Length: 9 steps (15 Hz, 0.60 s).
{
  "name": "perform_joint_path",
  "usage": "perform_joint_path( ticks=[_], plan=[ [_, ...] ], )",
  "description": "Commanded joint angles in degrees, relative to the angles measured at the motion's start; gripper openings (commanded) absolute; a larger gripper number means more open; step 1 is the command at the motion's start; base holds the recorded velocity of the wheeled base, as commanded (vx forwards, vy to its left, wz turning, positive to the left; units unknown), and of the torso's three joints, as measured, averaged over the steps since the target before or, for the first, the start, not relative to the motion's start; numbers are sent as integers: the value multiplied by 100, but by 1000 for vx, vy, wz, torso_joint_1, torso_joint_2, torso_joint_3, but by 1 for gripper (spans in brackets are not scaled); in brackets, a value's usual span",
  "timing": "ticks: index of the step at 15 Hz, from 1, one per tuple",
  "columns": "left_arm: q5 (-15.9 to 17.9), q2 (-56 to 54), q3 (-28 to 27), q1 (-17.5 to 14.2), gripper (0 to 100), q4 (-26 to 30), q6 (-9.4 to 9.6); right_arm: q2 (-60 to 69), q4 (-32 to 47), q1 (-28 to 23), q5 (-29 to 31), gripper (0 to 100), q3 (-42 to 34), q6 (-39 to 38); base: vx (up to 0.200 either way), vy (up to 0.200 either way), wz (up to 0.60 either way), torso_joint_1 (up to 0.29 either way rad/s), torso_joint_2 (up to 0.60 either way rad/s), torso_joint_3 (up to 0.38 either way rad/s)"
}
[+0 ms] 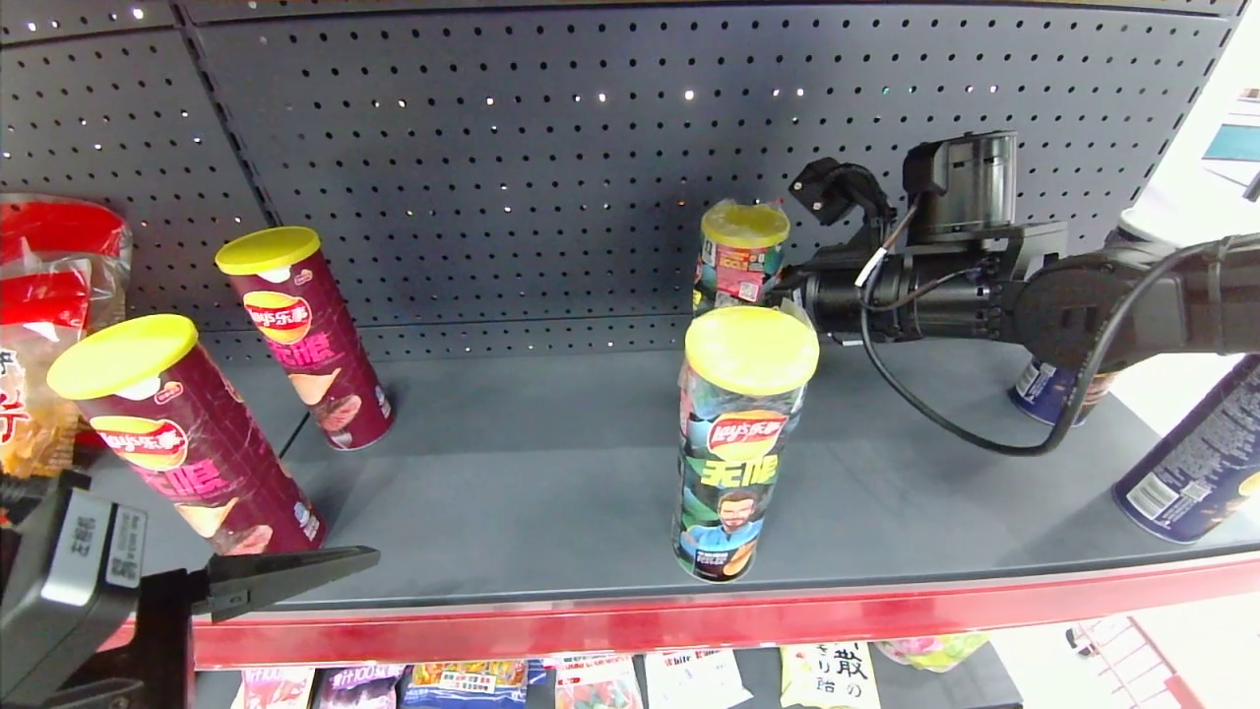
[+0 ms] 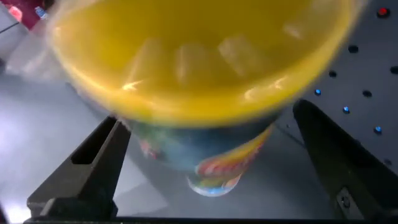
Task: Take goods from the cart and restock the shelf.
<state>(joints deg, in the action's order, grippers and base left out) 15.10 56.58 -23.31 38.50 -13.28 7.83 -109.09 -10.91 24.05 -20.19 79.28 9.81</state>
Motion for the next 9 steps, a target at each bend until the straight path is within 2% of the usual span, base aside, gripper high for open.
perform_joint_path(
  ticks=[1, 3, 9],
  plan=[
    [1, 20, 11, 0, 100, -8, 0, 354, 1, 29, 32, 100, -299, -15, 0, 0, 0, 0, 0, 0],
    [1, 64, 2, 0, 100, -8, 8, 740, -16, 29, 138, 100, -764, -50, 0, 0, 0, 0, 0, 0],
    [1, 679, -200, 9, 100, -184, 79, 2393, -16, -41, 1034, 100, -2390, -401, 0, 0, 0, 0, 0, 0]
  ],
)
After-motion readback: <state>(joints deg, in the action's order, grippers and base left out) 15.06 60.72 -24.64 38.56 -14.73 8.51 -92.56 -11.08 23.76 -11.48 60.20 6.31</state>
